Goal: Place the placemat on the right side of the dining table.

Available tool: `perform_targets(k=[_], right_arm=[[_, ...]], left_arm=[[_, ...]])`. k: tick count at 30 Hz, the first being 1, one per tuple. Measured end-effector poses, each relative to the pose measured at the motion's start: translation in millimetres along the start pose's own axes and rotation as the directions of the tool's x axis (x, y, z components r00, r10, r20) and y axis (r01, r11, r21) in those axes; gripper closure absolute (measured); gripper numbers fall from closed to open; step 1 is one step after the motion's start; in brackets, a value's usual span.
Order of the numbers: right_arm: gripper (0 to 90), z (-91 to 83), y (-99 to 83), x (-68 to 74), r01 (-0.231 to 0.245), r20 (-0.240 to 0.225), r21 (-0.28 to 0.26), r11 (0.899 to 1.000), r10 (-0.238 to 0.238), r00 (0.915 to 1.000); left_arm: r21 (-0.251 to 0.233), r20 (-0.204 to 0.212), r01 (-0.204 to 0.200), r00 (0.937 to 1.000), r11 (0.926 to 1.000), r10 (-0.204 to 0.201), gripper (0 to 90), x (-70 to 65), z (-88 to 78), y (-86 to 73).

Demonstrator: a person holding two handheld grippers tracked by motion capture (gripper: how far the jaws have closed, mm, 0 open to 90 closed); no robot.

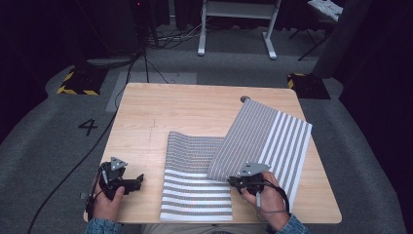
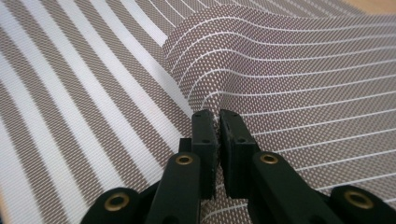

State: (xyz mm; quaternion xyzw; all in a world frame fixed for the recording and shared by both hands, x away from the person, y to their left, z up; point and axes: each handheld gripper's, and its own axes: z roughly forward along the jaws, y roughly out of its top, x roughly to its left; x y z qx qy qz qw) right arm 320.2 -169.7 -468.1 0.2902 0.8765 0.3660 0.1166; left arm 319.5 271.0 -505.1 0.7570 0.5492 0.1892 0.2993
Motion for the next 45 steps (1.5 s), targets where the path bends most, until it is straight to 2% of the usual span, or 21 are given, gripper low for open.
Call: perform_targets(k=[3,7,13,16,19,22,29,36,45], right_arm=[[86.0,-14.3,-2.3,5.4,0.027,-0.011,-0.012,1.0,-0.027,0.9996],[85.0,-30.7,-15.8,10.7,0.055,-0.059,-0.013,0.998,-0.056,0.9967],[83.7,-45.9,-46.4,8.8,0.021,-0.071,0.007,1.0,-0.02,0.9973],[83.0,-55.8,-57.8,4.4,0.006,-0.05,0.015,1.0,-0.005,0.9987],[82.2,-64.3,-63.6,-2.0,0.013,-0.023,0.032,0.999,-0.012,0.9997],[80.9,-69.9,-70.7,-7.9,0.024,0.026,0.083,0.996,-0.026,0.9993],[80.3,-78.6,-83.6,-30.4,-0.026,0.102,0.09,0.996,0.017,0.9946],[79.3,-80.6,-89.6,-41.8,-0.052,0.129,0.082,0.995,0.041,0.9908],[81.5,-86.1,-94.4,-38.8,-0.064,0.125,0.089,0.994,0.052,0.9908]], left_arm=[[0.0,0.0,0.0,1.0,1.0,0.0,0.0,0.0,0.1,0.1],[0.001,-0.003,-0.002,1.0,1.0,0.002,0.0,0.1,0.2,0.4],[0.002,-0.006,-0.001,1.0,1.0,0.001,0.0,-0.2,0.7,0.9],[0.002,-0.008,-0.001,1.0,1.0,0.001,0.0,-0.3,0.7,1.0],[0.001,-0.007,0.0,1.0,1.0,0.0,0.0,-0.3,0.8,1.0],[0.002,-0.009,-0.001,1.0,1.0,0.001,0.0,-0.3,0.8,1.0],[0.002,-0.008,-0.001,1.0,1.0,0.001,0.0,-0.3,0.7,1.0],[0.001,-0.006,0.0,1.0,1.0,0.0,0.0,-0.2,0.8,1.0],[0.001,-0.004,-0.001,1.0,1.0,0.001,0.0,-0.1,0.9,1.1]])
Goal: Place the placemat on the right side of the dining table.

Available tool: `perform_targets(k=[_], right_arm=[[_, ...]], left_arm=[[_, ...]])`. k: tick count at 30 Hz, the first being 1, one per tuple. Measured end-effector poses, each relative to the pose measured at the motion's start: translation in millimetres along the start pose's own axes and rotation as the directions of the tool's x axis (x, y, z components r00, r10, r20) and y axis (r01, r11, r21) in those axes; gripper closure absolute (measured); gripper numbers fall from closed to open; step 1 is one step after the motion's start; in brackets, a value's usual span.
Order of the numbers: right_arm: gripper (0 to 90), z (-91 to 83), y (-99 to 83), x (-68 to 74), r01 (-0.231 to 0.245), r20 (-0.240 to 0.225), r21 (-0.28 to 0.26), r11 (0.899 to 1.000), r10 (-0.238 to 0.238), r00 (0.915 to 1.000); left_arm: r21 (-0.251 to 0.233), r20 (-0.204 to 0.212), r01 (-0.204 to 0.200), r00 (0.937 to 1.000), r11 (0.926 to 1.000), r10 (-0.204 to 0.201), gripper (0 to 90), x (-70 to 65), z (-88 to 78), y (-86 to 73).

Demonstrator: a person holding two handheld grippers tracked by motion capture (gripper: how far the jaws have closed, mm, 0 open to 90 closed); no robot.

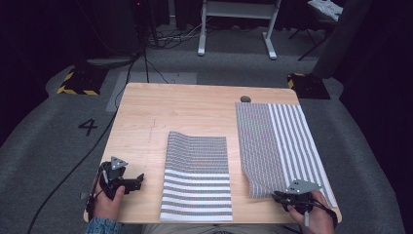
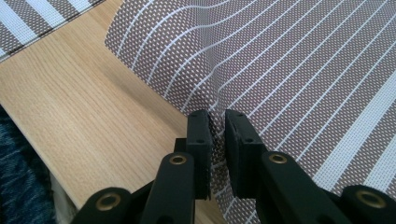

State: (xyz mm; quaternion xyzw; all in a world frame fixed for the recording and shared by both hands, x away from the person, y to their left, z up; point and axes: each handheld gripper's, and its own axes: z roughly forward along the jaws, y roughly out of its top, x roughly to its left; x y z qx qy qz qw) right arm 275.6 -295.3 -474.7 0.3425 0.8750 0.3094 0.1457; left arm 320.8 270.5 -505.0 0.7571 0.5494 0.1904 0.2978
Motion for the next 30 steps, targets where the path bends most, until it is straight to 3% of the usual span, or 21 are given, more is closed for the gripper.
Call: perform_targets(k=[7,9,12,17,20,25,30], right_arm=[[78.9,-3.5,-3.0,1.3,-0.002,-0.008,0.001,1.0,0.002,1.0],[77.4,-3.9,-3.2,2.2,-0.021,-0.029,-0.008,1.0,0.021,0.9994],[66.7,-5.9,-3.0,5.1,-0.042,-0.053,-0.045,0.998,0.039,0.9978],[80.2,-10.4,1.3,7.1,-0.042,-0.067,-0.069,0.997,0.037,0.997],[85.7,-4.9,3.6,6.2,-0.037,-0.05,-0.043,0.998,0.035,0.9981],[87.2,8.7,0.8,8.1,-0.032,-0.069,0.024,0.999,0.034,0.997],[87.4,10.1,-1.4,11.2,-0.03,-0.05,0.017,0.999,0.031,0.9982]], left_arm=[[0.001,-0.005,0.001,1.0,1.0,-0.001,0.0,-0.3,-0.1,-0.1],[0.002,-0.005,0.001,1.0,1.0,-0.001,0.0,-0.4,-0.1,-0.1],[0.001,-0.001,0.001,1.0,1.0,-0.001,0.0,-0.2,-0.1,-0.1],[0.001,-0.005,0.001,1.0,1.0,-0.001,0.0,-0.3,-0.1,0.0],[0.001,-0.005,0.001,1.0,1.0,-0.001,0.0,-0.3,-0.1,-0.1],[0.001,-0.005,0.001,1.0,1.0,-0.001,0.0,-0.3,-0.1,-0.1],[0.001,-0.005,0.001,1.0,1.0,-0.001,0.0,-0.3,-0.1,-0.1]])
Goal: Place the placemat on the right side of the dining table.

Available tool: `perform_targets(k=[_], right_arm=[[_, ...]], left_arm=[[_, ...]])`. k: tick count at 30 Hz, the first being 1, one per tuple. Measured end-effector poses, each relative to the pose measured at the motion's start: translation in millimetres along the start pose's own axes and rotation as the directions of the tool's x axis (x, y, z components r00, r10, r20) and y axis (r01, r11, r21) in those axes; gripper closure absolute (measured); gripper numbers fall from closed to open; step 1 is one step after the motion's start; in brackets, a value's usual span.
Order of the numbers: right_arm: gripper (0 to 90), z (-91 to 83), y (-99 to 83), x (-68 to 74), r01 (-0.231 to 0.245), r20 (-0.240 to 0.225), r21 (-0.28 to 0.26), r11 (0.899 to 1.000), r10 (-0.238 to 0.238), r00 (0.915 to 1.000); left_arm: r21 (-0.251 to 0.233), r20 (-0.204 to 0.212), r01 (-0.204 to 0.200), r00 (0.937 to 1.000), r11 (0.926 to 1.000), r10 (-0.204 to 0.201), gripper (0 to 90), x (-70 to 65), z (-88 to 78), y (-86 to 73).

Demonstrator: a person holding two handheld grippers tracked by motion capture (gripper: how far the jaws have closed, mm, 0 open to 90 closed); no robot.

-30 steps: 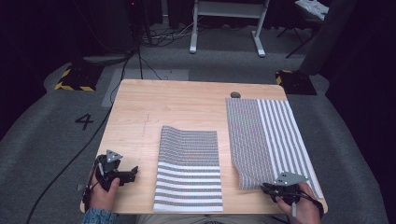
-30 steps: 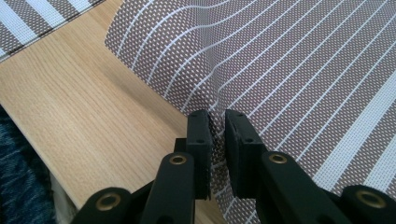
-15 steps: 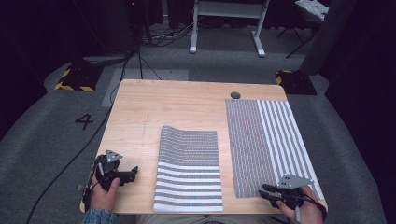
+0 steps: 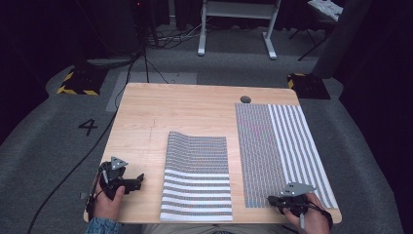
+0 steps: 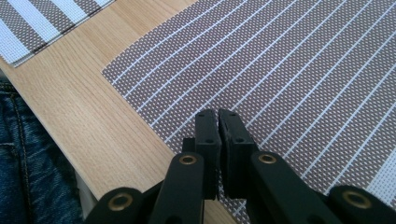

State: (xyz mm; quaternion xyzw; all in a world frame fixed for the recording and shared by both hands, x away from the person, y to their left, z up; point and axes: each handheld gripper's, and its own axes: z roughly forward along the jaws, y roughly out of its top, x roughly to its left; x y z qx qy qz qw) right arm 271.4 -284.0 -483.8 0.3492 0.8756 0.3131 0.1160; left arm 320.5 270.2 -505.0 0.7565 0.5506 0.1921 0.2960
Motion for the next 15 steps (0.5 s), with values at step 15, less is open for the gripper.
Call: perform_targets(k=[15], right_arm=[[76.3,-4.2,-1.4,-0.7,-0.016,-0.024,-0.033,0.999,0.015,0.9996]], left_arm=[[-0.001,0.004,0.002,1.0,1.0,-0.002,0.0,0.1,0.0,-0.1]])
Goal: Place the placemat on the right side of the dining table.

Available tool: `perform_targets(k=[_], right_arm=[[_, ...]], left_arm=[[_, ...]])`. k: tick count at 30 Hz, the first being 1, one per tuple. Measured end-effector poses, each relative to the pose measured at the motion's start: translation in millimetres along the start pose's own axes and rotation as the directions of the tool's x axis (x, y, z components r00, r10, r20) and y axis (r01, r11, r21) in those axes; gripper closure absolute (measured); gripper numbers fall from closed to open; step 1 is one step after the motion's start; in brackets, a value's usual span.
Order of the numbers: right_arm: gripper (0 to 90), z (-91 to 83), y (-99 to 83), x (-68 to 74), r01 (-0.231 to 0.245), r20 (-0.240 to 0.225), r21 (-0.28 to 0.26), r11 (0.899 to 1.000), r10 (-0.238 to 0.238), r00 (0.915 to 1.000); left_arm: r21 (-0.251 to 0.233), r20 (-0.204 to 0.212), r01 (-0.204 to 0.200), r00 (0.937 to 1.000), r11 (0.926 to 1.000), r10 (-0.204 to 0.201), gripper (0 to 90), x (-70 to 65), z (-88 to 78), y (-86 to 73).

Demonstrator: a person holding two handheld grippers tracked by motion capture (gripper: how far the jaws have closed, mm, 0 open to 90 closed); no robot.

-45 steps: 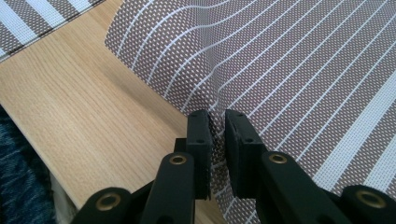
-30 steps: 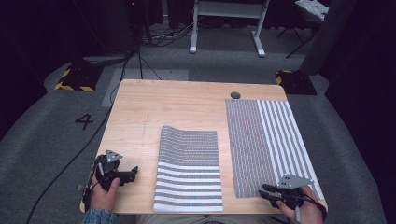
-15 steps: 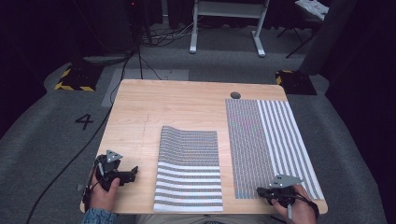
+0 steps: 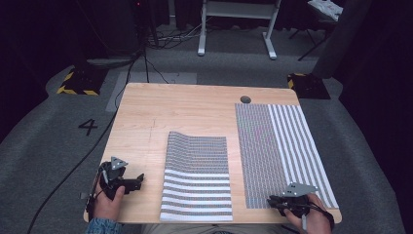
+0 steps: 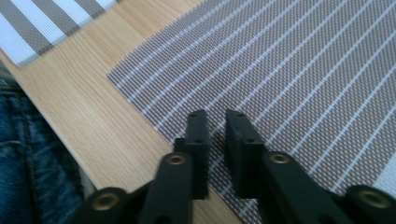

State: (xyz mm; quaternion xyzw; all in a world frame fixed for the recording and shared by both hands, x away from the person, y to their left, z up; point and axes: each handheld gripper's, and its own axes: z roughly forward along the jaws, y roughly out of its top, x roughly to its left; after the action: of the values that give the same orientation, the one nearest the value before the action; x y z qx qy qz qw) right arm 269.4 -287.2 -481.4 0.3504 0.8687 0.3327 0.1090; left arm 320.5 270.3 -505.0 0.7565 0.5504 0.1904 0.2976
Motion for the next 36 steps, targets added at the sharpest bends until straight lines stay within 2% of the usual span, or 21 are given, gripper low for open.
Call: perform_targets(k=[4,8,11,17,22,26,36], right_arm=[[67.3,-10.0,10.3,4.4,0.001,-0.003,-0.079,0.997,-0.002,1.0],[55.9,-15.1,22.0,8.8,0.009,0.005,-0.134,0.991,-0.008,1.0],[45.6,-13.8,33.4,16.1,0.001,-0.015,-0.19,0.982,-0.004,0.9999],[37.4,-1.8,58.2,32.2,0.002,-0.047,-0.244,0.97,-0.013,0.9988],[35.3,12.0,80.2,54.0,0.028,-0.079,-0.256,0.966,-0.05,0.9956],[34.6,23.4,93.7,66.1,0.049,-0.095,-0.258,0.965,-0.076,0.9925],[33.5,62.4,109.9,87.1,0.093,-0.133,-0.211,0.973,-0.123,0.9835]], left_arm=[[0.001,-0.002,-0.001,1.0,1.0,0.001,0.0,-0.1,0.0,0.0],[0.0,0.0,0.0,1.0,1.0,0.0,0.0,0.0,0.0,0.0],[0.0,0.0,0.0,1.0,1.0,0.0,0.0,0.0,0.0,0.0],[0.0,0.001,-0.003,1.0,1.0,0.003,0.0,0.2,-0.1,0.0],[0.0,0.0,0.0,1.0,1.0,0.0,0.0,0.0,0.0,-0.1],[0.001,-0.002,-0.001,1.0,1.0,0.001,0.0,0.0,-0.1,0.0],[0.001,-0.002,-0.001,1.0,1.0,0.001,0.0,0.0,-0.1,0.0]])
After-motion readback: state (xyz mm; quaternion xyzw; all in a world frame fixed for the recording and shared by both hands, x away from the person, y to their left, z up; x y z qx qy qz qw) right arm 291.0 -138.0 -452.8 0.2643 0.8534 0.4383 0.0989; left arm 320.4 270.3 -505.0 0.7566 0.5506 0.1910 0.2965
